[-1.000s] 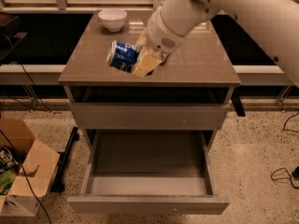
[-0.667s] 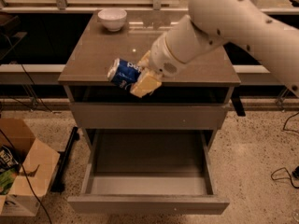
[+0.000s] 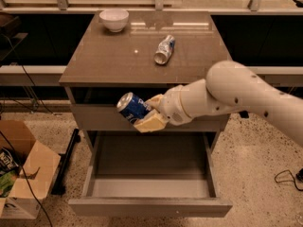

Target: Place pepsi can into middle drawer

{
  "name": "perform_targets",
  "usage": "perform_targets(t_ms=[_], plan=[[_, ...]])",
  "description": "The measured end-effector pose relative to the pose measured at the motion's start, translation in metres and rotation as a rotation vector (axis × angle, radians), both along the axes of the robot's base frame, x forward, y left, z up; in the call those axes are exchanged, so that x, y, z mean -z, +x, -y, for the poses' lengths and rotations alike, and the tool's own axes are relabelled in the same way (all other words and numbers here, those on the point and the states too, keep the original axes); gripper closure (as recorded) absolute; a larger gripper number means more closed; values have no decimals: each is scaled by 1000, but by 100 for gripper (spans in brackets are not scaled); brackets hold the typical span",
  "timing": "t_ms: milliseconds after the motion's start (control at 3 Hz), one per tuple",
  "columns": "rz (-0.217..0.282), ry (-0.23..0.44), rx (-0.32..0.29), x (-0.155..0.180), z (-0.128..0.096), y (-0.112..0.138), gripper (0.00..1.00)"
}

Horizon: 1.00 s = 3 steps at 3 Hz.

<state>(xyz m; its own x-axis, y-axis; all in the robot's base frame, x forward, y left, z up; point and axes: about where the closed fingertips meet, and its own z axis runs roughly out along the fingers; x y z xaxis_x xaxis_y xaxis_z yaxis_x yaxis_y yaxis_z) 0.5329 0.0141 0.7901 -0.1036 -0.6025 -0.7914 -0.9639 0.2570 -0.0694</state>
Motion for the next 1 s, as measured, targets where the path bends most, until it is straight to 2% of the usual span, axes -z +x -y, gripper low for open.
perform_targets(t_ms=[333,667,1000], plan=[[-51,82,75,64,20,1,100],[-83,106,105,98,36,3,100],[-87,109,104,101,36,3,100]])
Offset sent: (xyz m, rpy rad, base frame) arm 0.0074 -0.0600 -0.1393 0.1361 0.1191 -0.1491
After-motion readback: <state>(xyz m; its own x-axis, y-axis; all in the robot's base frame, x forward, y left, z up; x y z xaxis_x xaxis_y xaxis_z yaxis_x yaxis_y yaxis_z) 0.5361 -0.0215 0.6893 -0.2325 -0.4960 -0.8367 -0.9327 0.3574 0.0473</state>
